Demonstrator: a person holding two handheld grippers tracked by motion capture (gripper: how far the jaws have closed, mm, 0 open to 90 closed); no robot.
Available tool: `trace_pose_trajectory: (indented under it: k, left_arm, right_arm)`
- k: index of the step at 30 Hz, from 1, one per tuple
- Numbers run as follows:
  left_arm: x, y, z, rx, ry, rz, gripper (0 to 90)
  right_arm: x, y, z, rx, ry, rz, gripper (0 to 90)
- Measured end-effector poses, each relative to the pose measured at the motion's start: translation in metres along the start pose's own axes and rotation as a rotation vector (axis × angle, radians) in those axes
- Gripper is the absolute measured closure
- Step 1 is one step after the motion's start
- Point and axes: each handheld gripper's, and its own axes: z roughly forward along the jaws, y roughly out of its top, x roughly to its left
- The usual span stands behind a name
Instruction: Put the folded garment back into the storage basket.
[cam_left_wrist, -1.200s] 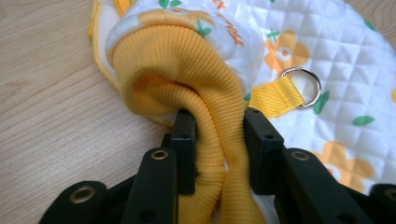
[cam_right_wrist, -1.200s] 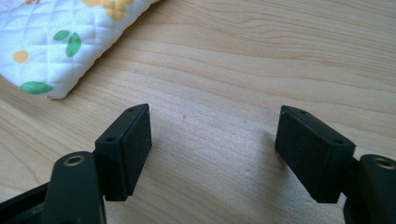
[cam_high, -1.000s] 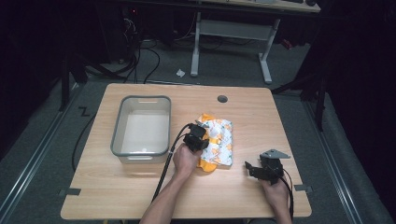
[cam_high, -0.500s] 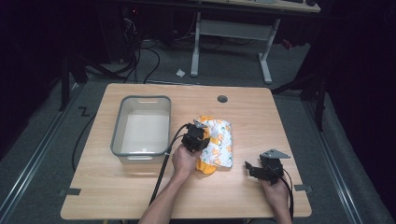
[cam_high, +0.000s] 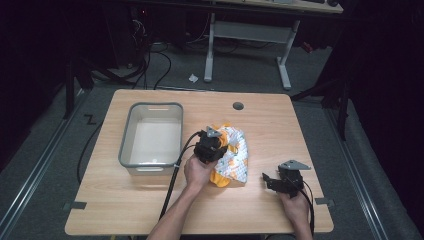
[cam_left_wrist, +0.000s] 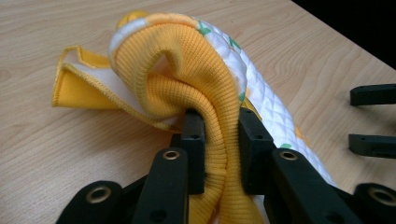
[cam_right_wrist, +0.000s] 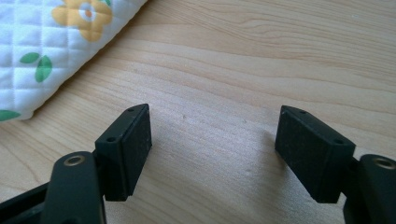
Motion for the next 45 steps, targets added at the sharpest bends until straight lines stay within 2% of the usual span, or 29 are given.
trace_pose_trajectory:
  k: [11, 23, 37, 45]
  left_arm:
    - [-0.005, 0.005, -0.023, -0.058, -0.032, 0.016, 75.4]
    - [-0.007, 0.007, -0.046, -0.104, -0.040, 0.028, 75.4]
    - [-0.003, 0.008, -0.063, -0.122, -0.046, 0.023, 75.4]
    - [0.002, 0.010, -0.079, -0.142, -0.044, 0.021, 75.4]
  right_arm:
    - [0.000, 0.000, 0.000, 0.000, 0.000, 0.001, 27.2]
    - [0.000, 0.000, 0.000, 0.000, 0.000, 0.000, 27.2]
    - [0.000, 0.000, 0.000, 0.000, 0.000, 0.000, 27.2]
    - [0.000, 0.000, 0.000, 0.000, 0.000, 0.001, 27.2]
